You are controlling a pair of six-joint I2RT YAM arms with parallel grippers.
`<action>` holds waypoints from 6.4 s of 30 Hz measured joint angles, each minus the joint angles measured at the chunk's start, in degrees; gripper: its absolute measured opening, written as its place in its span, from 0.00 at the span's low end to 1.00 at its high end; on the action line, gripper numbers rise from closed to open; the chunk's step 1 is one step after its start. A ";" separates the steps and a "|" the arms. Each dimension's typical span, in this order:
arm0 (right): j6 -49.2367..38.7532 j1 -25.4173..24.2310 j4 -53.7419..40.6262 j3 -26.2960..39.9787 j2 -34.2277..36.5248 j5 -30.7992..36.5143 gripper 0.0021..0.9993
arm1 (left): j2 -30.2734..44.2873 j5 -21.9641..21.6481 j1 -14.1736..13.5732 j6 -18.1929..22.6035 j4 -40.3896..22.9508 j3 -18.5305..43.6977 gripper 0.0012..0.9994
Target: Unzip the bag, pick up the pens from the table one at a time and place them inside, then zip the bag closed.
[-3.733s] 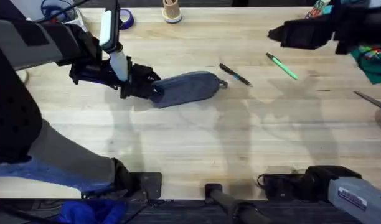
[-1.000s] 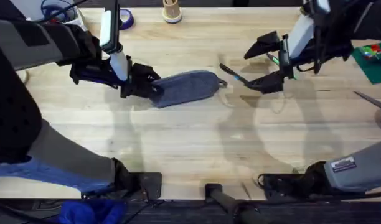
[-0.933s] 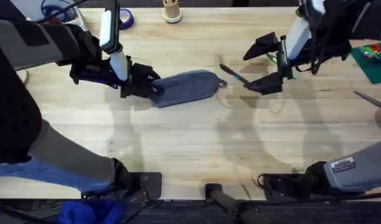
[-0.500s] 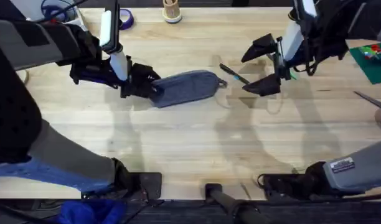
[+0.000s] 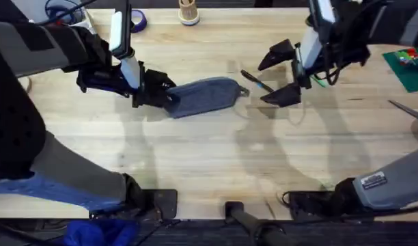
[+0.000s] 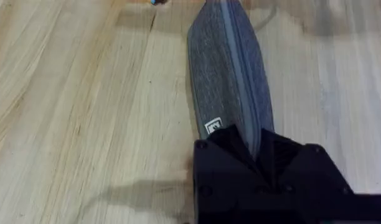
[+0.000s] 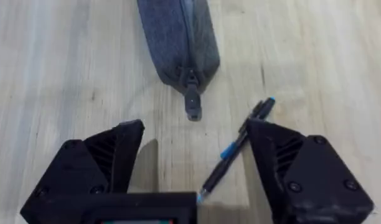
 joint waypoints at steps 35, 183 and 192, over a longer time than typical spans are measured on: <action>-0.02 7.93 6.31 0.15 6.91 0.02 0.96 | -0.02 -0.02 0.00 0.00 0.02 0.00 0.04; 6.34 34.17 14.36 15.54 3.96 6.25 0.03 | 0.00 -0.15 0.28 0.00 0.45 -0.02 0.04; 6.38 34.69 16.26 15.54 4.46 6.27 0.03 | 0.00 -0.13 0.35 0.00 0.48 -0.02 0.04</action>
